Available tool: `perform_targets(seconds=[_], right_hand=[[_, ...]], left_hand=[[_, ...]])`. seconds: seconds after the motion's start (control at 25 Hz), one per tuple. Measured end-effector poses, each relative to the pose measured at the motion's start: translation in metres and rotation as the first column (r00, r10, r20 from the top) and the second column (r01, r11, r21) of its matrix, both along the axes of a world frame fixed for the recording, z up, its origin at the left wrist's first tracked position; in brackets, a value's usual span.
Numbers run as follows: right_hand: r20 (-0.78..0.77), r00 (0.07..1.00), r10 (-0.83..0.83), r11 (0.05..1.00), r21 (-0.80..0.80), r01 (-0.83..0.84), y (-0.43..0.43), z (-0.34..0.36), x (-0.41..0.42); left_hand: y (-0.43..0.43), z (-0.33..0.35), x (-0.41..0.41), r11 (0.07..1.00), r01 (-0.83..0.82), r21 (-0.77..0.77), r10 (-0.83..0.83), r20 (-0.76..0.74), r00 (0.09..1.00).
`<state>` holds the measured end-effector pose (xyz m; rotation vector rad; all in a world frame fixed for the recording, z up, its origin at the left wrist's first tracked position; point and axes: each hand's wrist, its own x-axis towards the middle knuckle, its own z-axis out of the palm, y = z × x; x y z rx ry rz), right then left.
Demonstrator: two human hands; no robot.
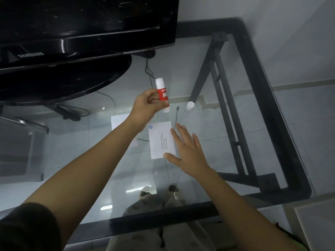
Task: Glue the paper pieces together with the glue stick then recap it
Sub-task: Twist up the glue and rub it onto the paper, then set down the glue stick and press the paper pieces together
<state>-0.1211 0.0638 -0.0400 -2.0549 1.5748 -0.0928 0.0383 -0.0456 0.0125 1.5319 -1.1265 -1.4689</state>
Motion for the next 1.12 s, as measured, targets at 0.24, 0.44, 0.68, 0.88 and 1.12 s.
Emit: perform_targets(seconds=[0.24,0.44,0.68,0.88,1.12], right_hand=[[-0.014,1.000,0.000,1.000,0.019,0.000,-0.001,0.002,0.001],[-0.010,1.000,-0.001,1.000,0.025,0.001,-0.001,0.002,-0.001],[-0.005,1.000,0.005,1.000,0.014,-0.005,0.000,0.000,-0.001],[-0.011,1.000,0.003,1.000,0.031,-0.003,-0.001,0.003,-0.001],[0.004,1.000,-0.028,0.999,0.031,0.028,0.000,0.007,0.002]], left_hand=[[-0.025,-0.011,-0.014,0.883,0.390,-0.261,-0.190,0.561,0.805],[-0.029,-0.016,-0.017,0.858,0.440,-0.266,-0.223,0.579,0.784],[-0.001,-0.006,0.004,0.871,0.425,-0.245,-0.221,0.577,0.786],[0.047,-0.017,0.026,0.871,0.484,-0.089,-0.230,0.795,0.561],[0.050,-0.018,0.016,0.902,0.431,-0.027,-0.256,0.770,0.585]])
